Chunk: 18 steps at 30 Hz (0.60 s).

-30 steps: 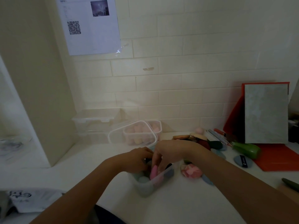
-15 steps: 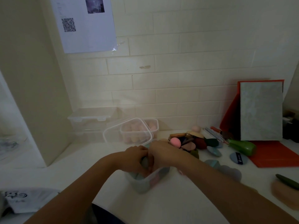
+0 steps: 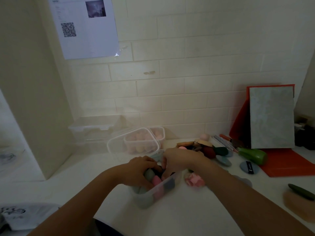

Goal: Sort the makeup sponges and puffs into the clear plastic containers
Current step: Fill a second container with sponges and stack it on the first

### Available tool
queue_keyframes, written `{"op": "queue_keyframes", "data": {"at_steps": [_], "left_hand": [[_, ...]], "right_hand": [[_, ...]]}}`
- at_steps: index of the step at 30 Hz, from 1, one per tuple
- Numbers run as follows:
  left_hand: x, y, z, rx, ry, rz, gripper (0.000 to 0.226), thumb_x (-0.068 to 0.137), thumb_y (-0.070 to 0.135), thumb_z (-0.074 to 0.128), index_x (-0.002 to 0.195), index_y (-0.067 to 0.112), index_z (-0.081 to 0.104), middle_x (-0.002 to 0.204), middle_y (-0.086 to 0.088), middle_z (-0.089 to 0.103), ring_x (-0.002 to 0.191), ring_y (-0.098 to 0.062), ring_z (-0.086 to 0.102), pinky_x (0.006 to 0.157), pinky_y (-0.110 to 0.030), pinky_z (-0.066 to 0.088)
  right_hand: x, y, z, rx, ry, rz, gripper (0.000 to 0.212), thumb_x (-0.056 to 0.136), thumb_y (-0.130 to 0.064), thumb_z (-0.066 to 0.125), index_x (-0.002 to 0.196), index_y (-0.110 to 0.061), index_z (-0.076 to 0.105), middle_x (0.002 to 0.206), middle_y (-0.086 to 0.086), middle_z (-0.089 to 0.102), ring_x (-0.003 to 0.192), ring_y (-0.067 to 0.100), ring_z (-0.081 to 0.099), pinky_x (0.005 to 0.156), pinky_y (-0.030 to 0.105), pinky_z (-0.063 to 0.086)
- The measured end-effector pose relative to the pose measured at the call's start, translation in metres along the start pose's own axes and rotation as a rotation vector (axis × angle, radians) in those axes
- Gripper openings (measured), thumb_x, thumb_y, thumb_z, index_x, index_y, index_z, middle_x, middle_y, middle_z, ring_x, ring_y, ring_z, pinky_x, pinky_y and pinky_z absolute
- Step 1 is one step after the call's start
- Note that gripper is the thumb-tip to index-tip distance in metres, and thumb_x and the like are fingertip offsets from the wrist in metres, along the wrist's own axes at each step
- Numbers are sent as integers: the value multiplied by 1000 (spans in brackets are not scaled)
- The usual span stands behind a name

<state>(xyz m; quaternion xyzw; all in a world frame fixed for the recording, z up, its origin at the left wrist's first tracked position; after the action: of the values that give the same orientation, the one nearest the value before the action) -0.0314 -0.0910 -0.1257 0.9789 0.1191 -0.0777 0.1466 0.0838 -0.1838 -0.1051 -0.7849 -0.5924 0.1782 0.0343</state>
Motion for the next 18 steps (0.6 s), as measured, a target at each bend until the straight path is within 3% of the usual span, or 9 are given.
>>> {"op": "queue_keyframes", "data": {"at_steps": [2, 8, 10, 12, 14, 16, 18], "left_hand": [[-1, -3, 1, -4, 9, 1, 50, 76, 35, 71, 122, 39, 51, 134, 8, 38, 121, -17, 36, 105, -30, 30], [-7, -8, 3, -17, -71, 10, 52, 75, 37, 69, 122, 41, 47, 137, 10, 34, 122, -17, 31, 107, -36, 29], [-10, -6, 5, -117, -94, 3, 44, 69, 50, 58, 112, 50, 49, 138, 13, 34, 125, -15, 30, 109, -38, 26], [-11, -3, 7, -206, -43, -17, 39, 64, 64, 43, 100, 56, 53, 135, 15, 39, 125, -12, 33, 112, -40, 23], [-9, -3, 12, -146, 65, -11, 48, 69, 75, 39, 104, 48, 58, 133, 15, 44, 122, -10, 39, 110, -37, 27], [-8, 0, 17, -45, 178, 9, 52, 78, 73, 42, 107, 35, 61, 130, 12, 48, 117, -9, 42, 103, -26, 29], [-10, 5, 18, -6, 254, 28, 51, 80, 68, 43, 102, 27, 63, 125, 9, 53, 112, -8, 45, 92, -16, 28]], "right_hand": [[-1, 2, 5, 67, 17, 3, 32, 79, -31, 72, 95, -5, 67, 90, 8, 63, 71, 14, 52, 55, 20, 37], [-19, -4, 13, 200, -9, -60, 28, 86, -31, 65, 106, -13, 59, 99, 2, 63, 82, 15, 57, 69, 24, 44], [-25, -3, 8, 197, -57, -50, 27, 89, -31, 61, 111, -16, 58, 104, 1, 63, 86, 14, 57, 72, 25, 44], [-27, -2, 1, 192, -78, -34, 26, 89, -30, 61, 112, -18, 59, 95, -5, 62, 80, 9, 58, 68, 21, 46], [-24, 5, -5, 337, -68, -18, 20, 90, -23, 60, 106, -13, 62, 93, 0, 70, 84, 15, 68, 79, 25, 55], [-19, 19, -14, 552, 72, 20, 12, 91, -20, 57, 95, -10, 63, 85, 8, 74, 80, 21, 72, 82, 33, 58], [-13, 40, -25, 612, 329, 101, 12, 92, -20, 55, 89, -12, 64, 76, 8, 73, 65, 19, 68, 69, 31, 57]]}}
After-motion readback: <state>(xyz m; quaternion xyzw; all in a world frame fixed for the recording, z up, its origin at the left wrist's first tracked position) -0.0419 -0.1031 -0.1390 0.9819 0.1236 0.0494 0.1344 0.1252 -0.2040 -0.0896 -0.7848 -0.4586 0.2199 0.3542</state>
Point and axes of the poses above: each hand's wrist, its own x-axis towards the middle knuckle, its own z-axis out of the palm, y = z × x, the point moved 2 cm from there along x, towards the middle knuckle
